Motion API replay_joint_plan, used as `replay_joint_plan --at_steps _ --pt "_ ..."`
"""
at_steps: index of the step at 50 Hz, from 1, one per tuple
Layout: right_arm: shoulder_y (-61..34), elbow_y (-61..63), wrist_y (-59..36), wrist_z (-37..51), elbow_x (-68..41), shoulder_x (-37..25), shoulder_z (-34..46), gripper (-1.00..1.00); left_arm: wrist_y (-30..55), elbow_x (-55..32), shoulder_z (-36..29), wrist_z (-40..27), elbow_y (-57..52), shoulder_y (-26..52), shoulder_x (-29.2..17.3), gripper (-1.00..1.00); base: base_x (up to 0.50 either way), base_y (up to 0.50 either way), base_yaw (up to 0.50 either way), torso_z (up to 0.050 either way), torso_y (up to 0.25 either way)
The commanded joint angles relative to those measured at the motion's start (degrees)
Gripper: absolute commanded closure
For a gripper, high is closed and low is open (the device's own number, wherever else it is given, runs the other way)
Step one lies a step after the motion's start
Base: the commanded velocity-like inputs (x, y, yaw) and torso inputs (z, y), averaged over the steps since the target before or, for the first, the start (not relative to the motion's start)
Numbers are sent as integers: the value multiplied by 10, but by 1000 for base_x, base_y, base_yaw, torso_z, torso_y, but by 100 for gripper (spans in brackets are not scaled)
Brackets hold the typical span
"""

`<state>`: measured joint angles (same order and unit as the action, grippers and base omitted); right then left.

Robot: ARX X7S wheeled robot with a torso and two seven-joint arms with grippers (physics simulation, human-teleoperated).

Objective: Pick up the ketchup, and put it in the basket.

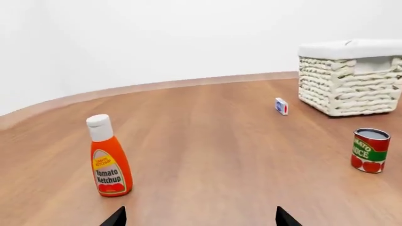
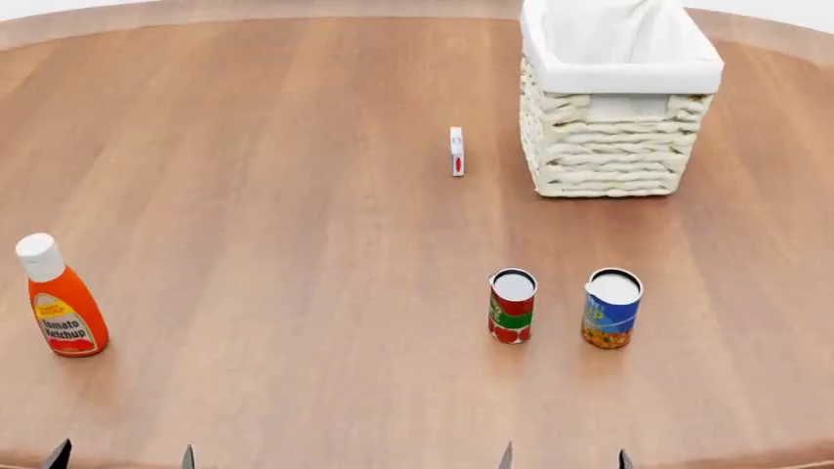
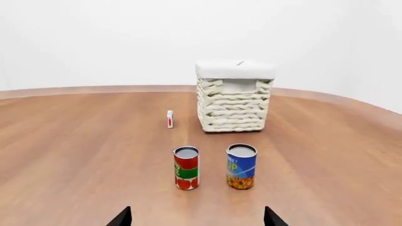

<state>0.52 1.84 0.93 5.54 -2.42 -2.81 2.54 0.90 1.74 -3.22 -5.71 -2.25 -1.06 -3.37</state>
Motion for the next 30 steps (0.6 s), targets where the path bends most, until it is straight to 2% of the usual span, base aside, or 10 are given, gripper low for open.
replay_joint_plan --at_steps 1,15,22,24,30 --pt "18 78 -39 12 0 -2 -3 -100 46 2 3 1 -106 -26 -4 -100 0 0 0 0 0" --pt "38 343 -164 36 -14 -25 0 -100 191 8 -18 -6 -368 -45 -17 -100 0 0 0 0 0" --pt "33 419 -210 46 -19 -34 2 -100 231 9 -16 -13 -435 -43 -23 -100 0 0 0 0 0" --pt "32 437 -221 49 -25 -35 1 -100 198 7 -12 -19 -421 -53 -25 -100 0 0 0 0 0" --pt "28 464 -237 56 -26 -42 4 -100 209 5 -11 -25 -446 -54 -31 -100 0 0 0 0 0"
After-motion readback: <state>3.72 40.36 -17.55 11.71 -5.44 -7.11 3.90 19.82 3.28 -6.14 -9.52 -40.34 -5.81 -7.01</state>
